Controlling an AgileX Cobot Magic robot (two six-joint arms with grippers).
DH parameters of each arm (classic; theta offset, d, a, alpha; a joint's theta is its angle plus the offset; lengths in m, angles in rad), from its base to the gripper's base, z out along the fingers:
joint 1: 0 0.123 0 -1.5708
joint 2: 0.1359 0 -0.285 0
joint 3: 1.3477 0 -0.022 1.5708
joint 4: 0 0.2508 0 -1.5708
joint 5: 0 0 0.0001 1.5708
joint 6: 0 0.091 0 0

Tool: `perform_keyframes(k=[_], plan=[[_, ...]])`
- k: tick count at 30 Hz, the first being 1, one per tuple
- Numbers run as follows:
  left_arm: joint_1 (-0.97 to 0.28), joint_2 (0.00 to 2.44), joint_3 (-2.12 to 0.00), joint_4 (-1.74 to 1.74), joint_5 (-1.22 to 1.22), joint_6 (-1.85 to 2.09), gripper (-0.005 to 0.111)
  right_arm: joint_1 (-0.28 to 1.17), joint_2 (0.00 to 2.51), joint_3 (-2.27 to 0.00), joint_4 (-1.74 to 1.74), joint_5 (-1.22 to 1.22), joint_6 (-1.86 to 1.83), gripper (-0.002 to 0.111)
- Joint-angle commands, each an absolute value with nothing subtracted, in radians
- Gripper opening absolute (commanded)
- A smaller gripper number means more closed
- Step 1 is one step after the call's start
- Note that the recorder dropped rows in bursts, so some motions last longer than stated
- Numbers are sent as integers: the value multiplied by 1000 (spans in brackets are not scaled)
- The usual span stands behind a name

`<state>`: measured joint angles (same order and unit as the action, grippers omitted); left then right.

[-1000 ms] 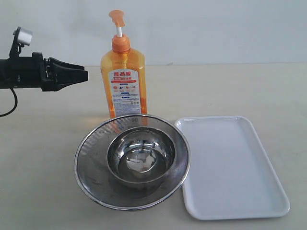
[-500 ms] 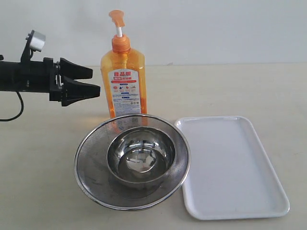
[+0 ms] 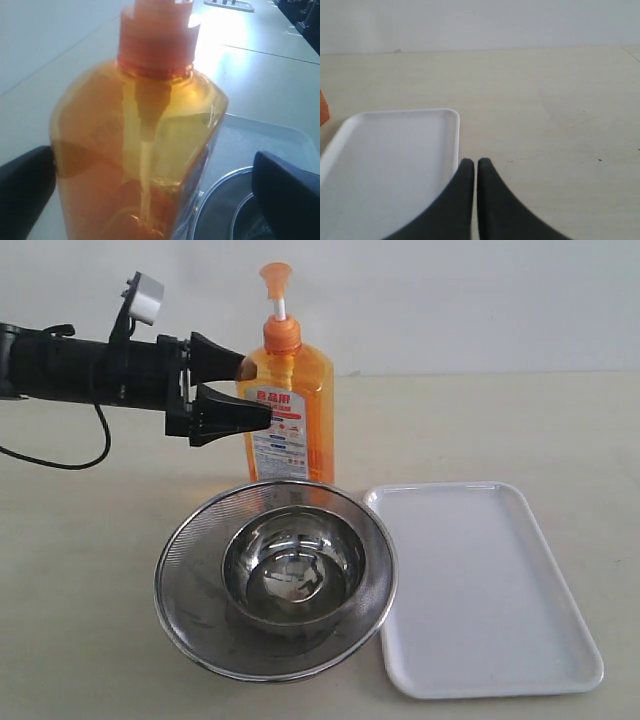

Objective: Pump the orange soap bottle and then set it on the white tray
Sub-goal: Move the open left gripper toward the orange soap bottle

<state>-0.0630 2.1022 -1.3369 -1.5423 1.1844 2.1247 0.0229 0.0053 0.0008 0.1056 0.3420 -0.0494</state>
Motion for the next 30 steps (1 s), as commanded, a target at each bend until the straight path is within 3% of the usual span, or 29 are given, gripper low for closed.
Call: perform_keyframes(k=[1,9,18,30], plan=[[-93,2100,-1361,-1552,1116,2132,110,20,0,0,99,334,-52,0],[-91,2102,-1377,-1570,976,2132,110,20,0,0,99,334,-52,0],[-91,2195,-1503,-1550,1205,2132,104,20,0,0,99,334,-52,0],[-93,2257,-1539,-1572,1221,2132,59,20,0,0,99,334,-52,0]])
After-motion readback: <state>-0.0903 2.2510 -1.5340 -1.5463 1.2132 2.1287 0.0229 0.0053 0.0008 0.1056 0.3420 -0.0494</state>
